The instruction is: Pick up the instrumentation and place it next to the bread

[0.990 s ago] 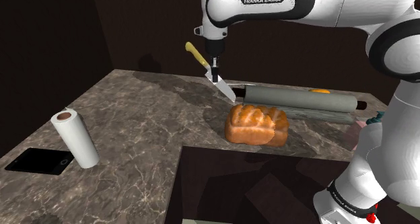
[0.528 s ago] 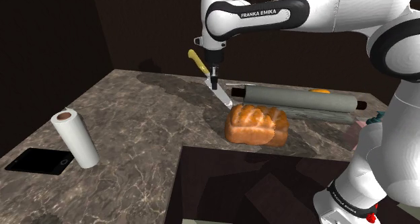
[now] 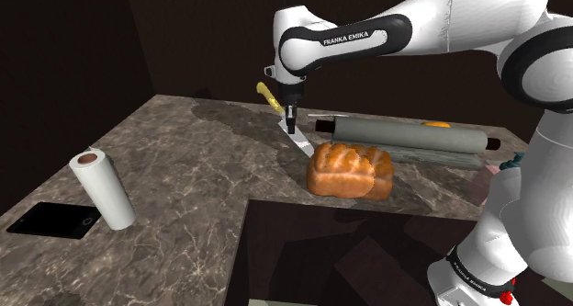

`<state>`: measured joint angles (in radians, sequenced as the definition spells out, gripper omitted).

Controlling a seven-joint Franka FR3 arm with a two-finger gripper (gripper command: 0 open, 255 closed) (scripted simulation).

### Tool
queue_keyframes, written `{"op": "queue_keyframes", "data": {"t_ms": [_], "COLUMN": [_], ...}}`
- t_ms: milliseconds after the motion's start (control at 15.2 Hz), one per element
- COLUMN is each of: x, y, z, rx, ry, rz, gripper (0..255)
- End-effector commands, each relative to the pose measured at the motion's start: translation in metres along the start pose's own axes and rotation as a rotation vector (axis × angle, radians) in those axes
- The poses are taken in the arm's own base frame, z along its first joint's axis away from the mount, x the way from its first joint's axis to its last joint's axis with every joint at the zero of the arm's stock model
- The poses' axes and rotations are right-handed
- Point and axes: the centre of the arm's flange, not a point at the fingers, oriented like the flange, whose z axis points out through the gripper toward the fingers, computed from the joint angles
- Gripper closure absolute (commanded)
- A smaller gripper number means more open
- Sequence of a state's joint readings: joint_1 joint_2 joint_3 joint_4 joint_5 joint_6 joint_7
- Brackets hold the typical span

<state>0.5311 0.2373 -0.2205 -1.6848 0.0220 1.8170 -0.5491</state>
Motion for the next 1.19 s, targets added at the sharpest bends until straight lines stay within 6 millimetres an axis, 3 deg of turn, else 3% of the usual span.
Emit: {"op": "queue_keyframes", "data": {"t_ms": [0,1122], "x": [0.001,0.01], "y": [0.001,0.003], "z": [0.01,0.099], "rx": [0.0,0.0], "ry": [0.001,0.001], "rz": [0.0,0.0], "gripper": [255,255]}}
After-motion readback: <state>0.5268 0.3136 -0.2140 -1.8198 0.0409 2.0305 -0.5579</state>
